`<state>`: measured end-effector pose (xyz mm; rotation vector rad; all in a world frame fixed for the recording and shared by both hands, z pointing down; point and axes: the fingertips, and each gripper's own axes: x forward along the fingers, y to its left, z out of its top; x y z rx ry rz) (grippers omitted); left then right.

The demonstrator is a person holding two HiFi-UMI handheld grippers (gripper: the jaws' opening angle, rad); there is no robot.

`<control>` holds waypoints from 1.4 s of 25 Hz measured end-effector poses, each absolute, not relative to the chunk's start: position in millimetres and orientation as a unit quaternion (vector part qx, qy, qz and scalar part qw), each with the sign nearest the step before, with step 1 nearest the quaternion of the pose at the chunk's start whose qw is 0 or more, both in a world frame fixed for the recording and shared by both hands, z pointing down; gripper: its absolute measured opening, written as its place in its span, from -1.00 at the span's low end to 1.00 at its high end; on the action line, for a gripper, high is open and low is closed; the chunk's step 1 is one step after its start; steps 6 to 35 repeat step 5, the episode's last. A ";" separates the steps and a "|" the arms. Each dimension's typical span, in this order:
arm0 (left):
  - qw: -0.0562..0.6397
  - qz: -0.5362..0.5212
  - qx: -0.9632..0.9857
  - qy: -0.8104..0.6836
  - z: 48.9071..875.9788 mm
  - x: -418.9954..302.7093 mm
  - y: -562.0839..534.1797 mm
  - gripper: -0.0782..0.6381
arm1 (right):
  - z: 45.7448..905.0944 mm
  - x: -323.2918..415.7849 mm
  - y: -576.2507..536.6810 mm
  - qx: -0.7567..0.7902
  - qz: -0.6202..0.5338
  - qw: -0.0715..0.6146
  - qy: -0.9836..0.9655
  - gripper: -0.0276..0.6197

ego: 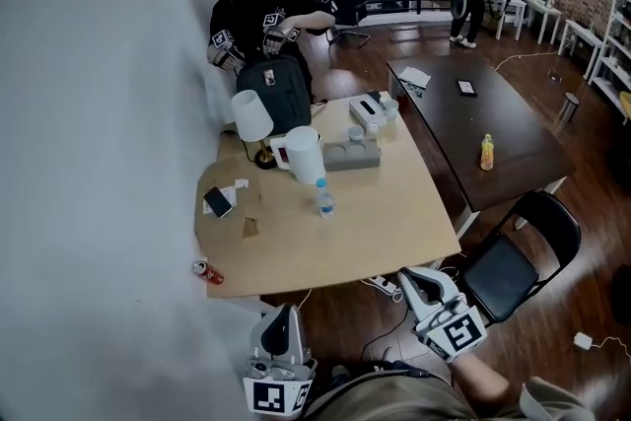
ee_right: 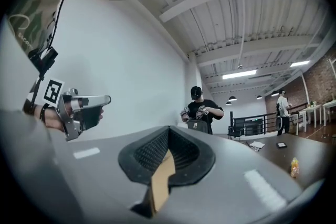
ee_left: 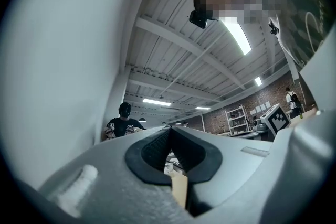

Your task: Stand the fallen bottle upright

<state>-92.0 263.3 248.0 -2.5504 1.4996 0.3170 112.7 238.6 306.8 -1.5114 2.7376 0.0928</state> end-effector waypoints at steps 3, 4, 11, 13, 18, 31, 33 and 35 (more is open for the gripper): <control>0.081 0.105 -0.856 0.500 247.9 -94.4 262.8 -0.77 | 295.4 107.8 238.5 -0.488 0.064 -0.007 0.871 -0.91; 0.080 0.103 -0.856 0.499 249.0 -95.8 263.2 -0.77 | 291.2 102.8 239.6 -0.486 0.084 -0.014 0.870 -0.91; 0.078 0.102 -0.857 0.500 250.2 -97.4 263.6 -0.77 | 287.1 97.3 240.9 -0.484 0.105 -0.022 0.868 -0.91; 0.078 0.102 -0.857 0.500 250.2 -97.4 263.6 -0.77 | 287.1 97.3 240.9 -0.484 0.105 -0.022 0.868 -0.91; 0.078 0.102 -0.857 0.500 250.2 -97.4 263.6 -0.77 | 287.1 97.3 240.9 -0.484 0.105 -0.022 0.868 -0.91; 0.078 0.102 -0.857 0.500 250.2 -97.4 263.6 -0.77 | 287.1 97.3 240.9 -0.484 0.105 -0.022 0.868 -0.91; 0.078 0.102 -0.857 0.500 250.2 -97.4 263.6 -0.77 | 287.1 97.3 240.9 -0.484 0.105 -0.022 0.868 -0.91; 0.078 0.102 -0.857 0.500 250.2 -97.4 263.6 -0.77 | 287.1 97.3 240.9 -0.484 0.105 -0.022 0.868 -0.91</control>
